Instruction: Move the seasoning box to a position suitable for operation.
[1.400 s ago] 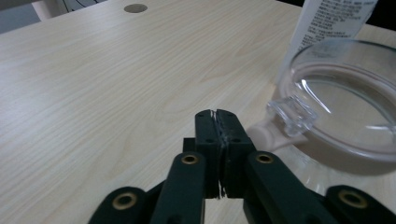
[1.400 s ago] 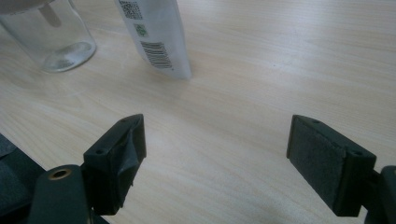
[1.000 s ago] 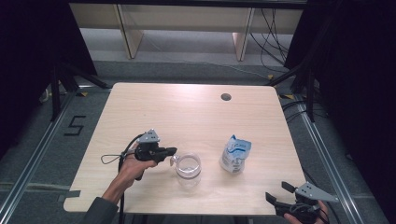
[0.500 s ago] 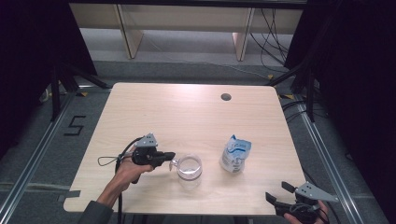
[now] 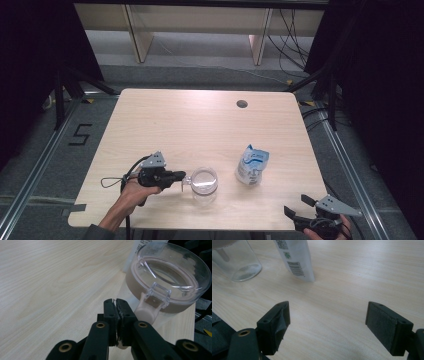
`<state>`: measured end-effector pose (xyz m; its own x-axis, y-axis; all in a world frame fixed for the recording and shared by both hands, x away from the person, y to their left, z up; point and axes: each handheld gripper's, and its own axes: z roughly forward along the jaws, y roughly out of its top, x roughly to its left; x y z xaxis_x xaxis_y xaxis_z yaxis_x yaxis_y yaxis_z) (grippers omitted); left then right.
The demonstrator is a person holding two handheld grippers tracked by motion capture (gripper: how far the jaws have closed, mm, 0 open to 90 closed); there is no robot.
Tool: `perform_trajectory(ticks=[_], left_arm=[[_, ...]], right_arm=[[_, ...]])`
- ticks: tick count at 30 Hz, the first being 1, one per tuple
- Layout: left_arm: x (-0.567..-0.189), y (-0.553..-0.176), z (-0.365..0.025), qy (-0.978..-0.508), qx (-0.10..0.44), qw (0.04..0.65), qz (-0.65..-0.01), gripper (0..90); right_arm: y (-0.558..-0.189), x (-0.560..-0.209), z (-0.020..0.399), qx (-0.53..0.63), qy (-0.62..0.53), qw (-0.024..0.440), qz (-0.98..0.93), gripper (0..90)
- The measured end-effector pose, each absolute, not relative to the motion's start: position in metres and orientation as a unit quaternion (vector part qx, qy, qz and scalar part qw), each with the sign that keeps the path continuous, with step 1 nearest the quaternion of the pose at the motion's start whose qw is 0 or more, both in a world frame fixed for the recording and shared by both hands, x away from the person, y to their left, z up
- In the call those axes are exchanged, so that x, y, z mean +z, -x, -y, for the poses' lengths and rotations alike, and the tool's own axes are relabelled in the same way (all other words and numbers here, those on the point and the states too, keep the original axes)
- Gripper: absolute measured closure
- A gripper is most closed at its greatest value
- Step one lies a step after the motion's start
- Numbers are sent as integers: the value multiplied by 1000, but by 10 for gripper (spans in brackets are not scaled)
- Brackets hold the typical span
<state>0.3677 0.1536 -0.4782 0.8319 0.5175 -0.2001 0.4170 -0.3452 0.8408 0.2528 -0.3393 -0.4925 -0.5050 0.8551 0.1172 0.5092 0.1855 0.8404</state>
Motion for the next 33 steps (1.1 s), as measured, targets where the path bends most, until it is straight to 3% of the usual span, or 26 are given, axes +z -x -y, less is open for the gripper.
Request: perform_trajectory(ticks=[7,8,11,14,21,33], left_arm=[[-475,-364,-163,-803,78,503,-311,813],[-474,-361,-165,-799,89,503,-317,763],[-472,-350,-169,-785,110,513,-329,739],[-471,-338,-168,-774,122,523,-336,663],[-458,-322,-168,-752,141,539,-352,595],[-439,-314,-160,-744,157,544,-355,604]], right_arm=[[-252,-492,339,447,-457,193,-745,208],[-252,-492,339,446,-456,195,-745,209],[-249,-491,335,445,-475,177,-738,209],[-251,-491,333,446,-458,189,-745,213],[-253,-490,325,452,-444,193,-749,217],[-256,-489,312,451,-419,187,-765,222]])
